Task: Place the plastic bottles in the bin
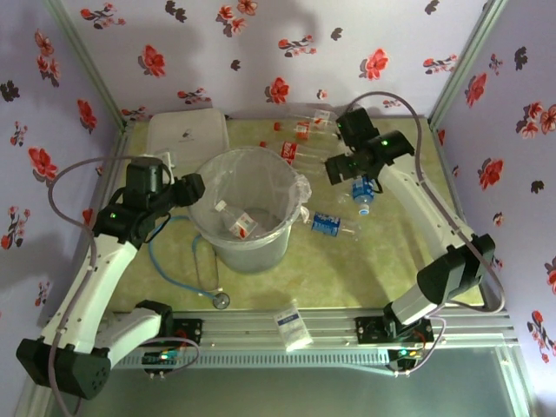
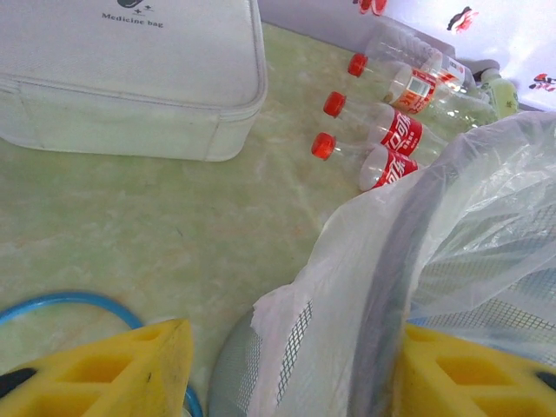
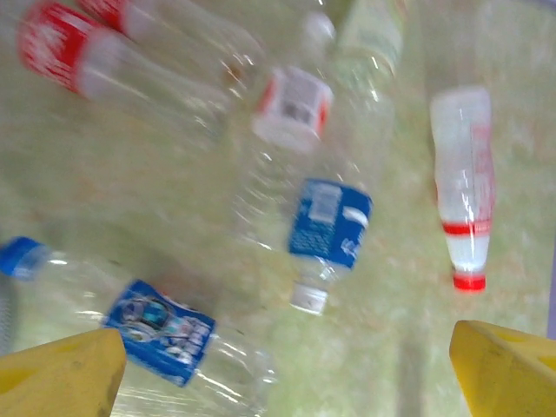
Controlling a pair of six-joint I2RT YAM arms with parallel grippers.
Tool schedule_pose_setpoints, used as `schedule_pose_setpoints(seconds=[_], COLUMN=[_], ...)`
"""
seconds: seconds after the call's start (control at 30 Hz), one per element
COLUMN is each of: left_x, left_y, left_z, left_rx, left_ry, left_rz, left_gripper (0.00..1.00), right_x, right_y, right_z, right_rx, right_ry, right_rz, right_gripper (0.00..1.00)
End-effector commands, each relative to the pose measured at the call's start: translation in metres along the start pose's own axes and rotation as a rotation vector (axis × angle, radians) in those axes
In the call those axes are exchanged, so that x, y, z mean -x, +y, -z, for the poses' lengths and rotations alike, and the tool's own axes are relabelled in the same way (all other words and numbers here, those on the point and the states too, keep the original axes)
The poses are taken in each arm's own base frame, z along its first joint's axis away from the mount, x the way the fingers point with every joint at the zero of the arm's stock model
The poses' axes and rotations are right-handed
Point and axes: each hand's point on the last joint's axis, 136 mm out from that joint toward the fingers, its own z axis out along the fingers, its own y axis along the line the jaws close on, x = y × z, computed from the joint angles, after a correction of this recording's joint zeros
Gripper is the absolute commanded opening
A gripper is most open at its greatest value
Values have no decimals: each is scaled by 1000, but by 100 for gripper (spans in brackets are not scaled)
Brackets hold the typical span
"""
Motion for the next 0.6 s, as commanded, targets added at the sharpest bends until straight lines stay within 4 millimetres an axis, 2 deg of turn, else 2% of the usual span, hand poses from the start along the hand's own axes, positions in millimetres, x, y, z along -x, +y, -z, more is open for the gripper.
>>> schedule_pose_setpoints(seconds=[0.0,0.07,0.17,0.27,0.4,0.57], left_x=[0,0,0,-2,-3,-4], left_y=[5,2,0,1,1,2], left_z=[2,-1,-2,-2,0,5], left_rx=[17,4,-7,-11,-9,-10], left_ry=[-9,0,5,0,4,-3], left_rz=[-19,-16,-14,-13,-18,-18], left_gripper=[57,57,58,59,59,59], right_x=[-7,-19,-37,-49,-45,-38], right_y=[-31,-58,-110,-146,-167,-176], right_z=[-31,-57,-94,-129,-172,-204], right_rx=[-15,-64,-168,-192,-152,-150], right_ry=[31,101,170,211,201,223], right_rz=[-117,-190,-294,-427,-526,-519], right_gripper=[97,97,97,97,95,94])
